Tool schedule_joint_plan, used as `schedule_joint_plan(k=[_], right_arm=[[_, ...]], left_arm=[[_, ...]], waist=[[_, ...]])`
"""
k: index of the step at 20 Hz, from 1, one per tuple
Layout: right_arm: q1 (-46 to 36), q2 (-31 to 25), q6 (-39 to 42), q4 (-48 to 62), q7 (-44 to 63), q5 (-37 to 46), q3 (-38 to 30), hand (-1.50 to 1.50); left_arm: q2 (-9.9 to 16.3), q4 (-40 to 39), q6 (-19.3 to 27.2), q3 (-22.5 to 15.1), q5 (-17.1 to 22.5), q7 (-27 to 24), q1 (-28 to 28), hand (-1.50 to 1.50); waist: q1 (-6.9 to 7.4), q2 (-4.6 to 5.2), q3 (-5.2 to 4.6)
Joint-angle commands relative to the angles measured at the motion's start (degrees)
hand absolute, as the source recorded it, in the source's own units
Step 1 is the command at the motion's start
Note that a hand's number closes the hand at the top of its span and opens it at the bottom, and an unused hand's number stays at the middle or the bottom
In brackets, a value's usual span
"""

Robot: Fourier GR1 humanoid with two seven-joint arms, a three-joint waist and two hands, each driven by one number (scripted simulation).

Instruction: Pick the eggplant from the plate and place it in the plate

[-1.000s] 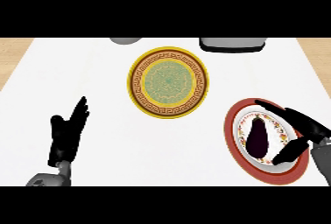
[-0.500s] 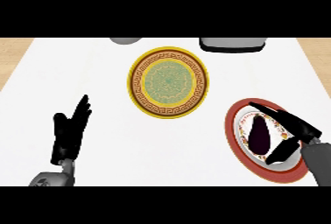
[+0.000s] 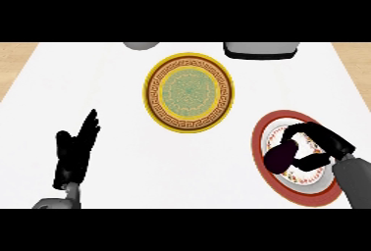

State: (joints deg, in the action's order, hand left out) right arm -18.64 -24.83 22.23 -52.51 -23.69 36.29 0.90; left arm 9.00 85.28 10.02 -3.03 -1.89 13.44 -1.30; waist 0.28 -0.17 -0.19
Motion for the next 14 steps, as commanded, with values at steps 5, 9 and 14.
schedule_joint_plan(k=[5,9,14], right_arm=[[-1.2,1.3,-9.9,4.0,-0.2,3.4,-3.0,1.50],[-8.1,16.1,-14.5,-7.3,12.4,10.5,8.1,1.50],[-18.1,24.4,-19.9,-9.4,24.7,15.7,21.8,1.50]], left_arm=[[-0.6,-1.1,-0.4,1.6,-0.6,0.6,-2.4,0.00],[-0.9,-1.1,-0.7,0.1,-1.1,0.0,-1.7,0.00],[-2.0,-2.4,-1.7,-2.1,-1.9,0.5,-4.0,0.00]], waist=[[-0.16,0.21,0.21],[1.38,-0.15,0.04],[5.14,0.06,0.08]])
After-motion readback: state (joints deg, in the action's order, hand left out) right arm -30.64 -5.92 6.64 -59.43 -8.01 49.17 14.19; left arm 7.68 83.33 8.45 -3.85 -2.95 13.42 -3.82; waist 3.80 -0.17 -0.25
